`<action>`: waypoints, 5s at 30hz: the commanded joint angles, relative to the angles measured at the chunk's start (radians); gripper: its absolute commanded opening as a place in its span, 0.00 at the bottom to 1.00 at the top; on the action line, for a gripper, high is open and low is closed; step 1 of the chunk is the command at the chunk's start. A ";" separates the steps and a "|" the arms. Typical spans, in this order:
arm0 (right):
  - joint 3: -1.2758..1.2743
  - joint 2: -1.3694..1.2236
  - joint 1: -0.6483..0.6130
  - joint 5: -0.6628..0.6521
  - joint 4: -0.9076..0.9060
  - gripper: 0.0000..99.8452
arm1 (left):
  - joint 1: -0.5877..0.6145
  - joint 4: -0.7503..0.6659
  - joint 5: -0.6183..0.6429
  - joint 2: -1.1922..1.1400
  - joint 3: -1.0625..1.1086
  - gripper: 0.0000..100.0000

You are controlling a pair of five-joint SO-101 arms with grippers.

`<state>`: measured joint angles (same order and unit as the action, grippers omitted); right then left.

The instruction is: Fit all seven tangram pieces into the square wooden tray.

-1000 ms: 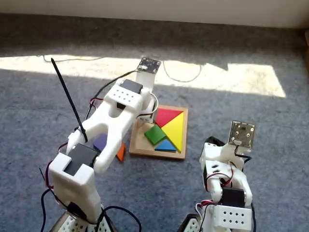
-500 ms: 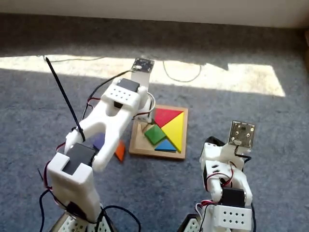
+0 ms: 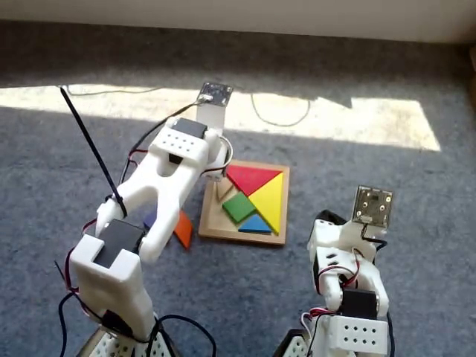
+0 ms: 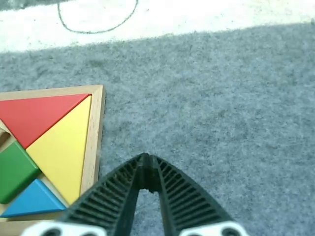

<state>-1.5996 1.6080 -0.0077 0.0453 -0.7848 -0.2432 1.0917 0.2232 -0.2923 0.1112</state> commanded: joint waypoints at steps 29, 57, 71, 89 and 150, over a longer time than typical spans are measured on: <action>0.053 0.019 0.004 0.011 0.025 0.01 | -0.260 0.055 -0.103 0.041 0.025 0.08; 0.051 0.019 0.004 0.011 0.025 0.01 | 0.154 0.015 -0.250 0.858 0.768 0.26; 0.051 0.019 0.004 0.011 0.025 0.01 | 0.150 -0.052 0.264 0.467 0.622 0.26; 0.051 0.019 0.004 0.009 0.025 0.01 | 0.134 -0.054 0.364 0.447 0.638 0.24; 0.051 0.019 0.004 0.009 0.025 0.01 | 0.292 -0.216 0.112 0.458 0.717 0.00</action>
<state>-1.5996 1.6080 -0.0077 0.0453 -0.7848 0.0867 0.8815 0.3399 0.1481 0.8324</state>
